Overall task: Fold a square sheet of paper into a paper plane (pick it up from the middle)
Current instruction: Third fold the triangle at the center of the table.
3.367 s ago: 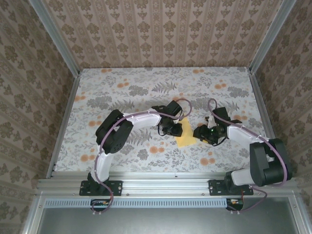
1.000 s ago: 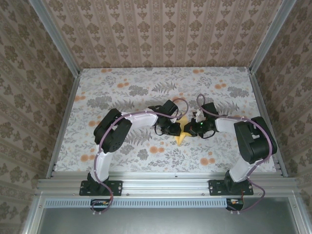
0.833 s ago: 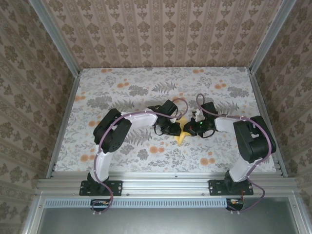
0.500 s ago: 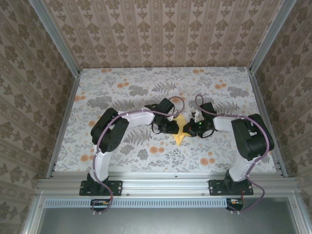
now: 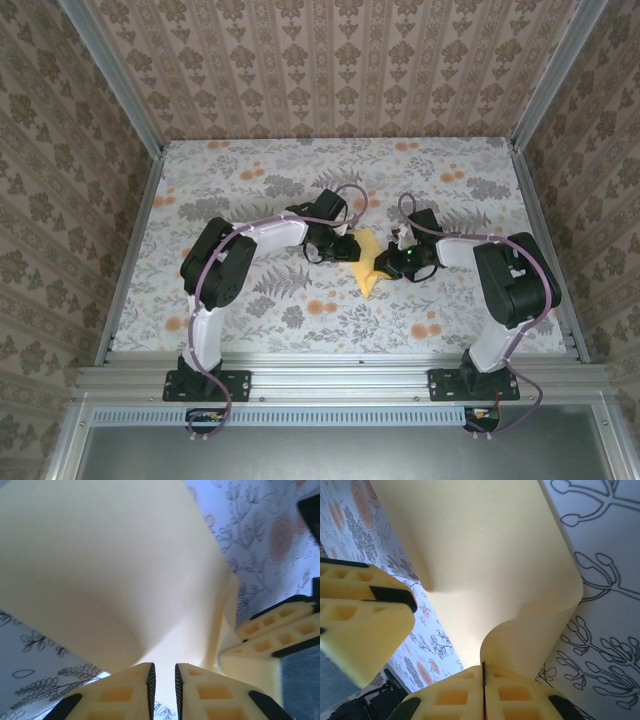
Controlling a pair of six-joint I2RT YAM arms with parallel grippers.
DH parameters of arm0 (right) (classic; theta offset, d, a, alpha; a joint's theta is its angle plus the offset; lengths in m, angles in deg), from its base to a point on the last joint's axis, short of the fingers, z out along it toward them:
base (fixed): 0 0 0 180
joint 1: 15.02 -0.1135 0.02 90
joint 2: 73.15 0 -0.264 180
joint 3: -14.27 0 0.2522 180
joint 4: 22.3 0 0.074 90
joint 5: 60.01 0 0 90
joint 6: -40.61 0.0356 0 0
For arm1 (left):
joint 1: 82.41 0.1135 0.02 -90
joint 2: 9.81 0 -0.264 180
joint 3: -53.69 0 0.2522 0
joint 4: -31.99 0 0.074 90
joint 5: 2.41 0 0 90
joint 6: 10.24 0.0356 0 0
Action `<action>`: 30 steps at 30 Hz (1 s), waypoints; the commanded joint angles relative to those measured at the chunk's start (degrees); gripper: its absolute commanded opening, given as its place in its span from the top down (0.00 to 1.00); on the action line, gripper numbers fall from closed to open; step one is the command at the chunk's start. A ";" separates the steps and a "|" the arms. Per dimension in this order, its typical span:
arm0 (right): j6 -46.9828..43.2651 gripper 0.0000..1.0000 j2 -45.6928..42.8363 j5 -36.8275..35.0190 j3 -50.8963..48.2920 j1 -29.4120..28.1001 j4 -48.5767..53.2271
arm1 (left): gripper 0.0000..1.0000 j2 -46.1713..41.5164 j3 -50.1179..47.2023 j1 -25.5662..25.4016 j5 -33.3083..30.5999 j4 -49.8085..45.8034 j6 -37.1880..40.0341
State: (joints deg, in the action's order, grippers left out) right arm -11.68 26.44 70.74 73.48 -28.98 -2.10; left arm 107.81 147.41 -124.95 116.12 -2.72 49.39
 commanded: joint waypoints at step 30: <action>1.18 0.89 3.84 -1.88 4.49 -1.95 1.30 | 0.81 3.20 -0.16 0.05 1.63 -1.08 1.19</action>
State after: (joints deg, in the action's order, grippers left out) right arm -11.20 29.22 70.24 76.63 -30.46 -2.10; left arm 110.39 147.78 -125.06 116.78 -2.98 49.65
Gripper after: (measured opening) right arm 0.115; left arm 0.192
